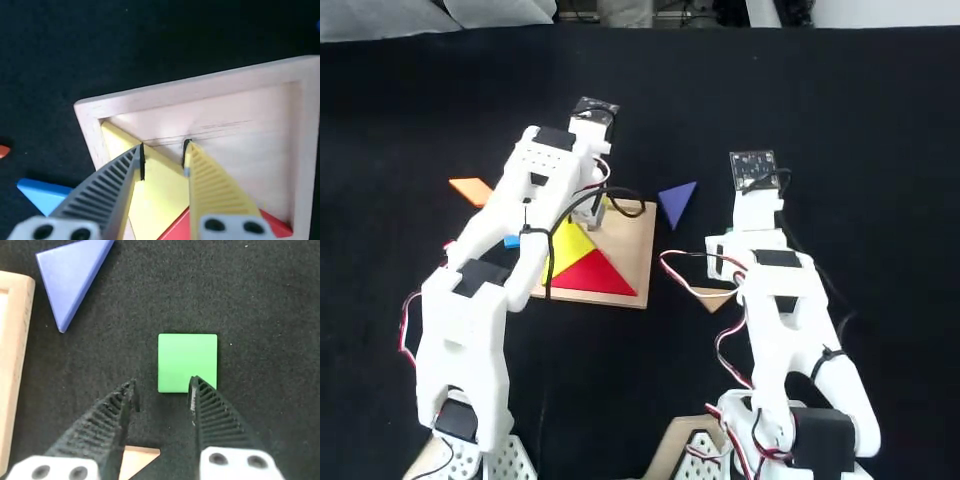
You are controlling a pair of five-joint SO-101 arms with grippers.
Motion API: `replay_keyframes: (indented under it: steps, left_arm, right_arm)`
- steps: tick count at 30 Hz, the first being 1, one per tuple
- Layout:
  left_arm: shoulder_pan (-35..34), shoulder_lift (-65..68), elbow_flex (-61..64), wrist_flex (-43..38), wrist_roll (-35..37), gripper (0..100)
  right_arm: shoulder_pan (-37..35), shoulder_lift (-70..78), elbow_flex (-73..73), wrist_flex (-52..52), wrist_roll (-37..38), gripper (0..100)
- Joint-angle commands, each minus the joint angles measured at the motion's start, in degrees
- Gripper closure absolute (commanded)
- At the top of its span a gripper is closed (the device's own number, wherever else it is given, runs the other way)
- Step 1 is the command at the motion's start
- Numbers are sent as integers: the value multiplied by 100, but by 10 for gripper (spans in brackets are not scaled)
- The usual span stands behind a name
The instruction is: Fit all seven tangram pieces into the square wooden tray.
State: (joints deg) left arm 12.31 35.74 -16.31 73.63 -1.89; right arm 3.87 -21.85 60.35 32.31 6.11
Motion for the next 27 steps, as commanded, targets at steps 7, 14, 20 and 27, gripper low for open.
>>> replay_keyframes:
  steps: [7, 14, 20, 27]
  left_arm:
    - [365, -105, -110, 35, -53, 845]
    - [602, -18, 347, 141, -202, 845]
    - [488, -35, 673, 404, -853, 845]
    - [391, -44, 629, 1125, -976, 883]
  right_arm:
    - [53, -224, -242, -97, -53, 832]
    - [53, -242, -242, -97, -53, 832]
    - [53, -242, -242, -97, -53, 832]
    - [53, -242, -242, -97, -53, 832]
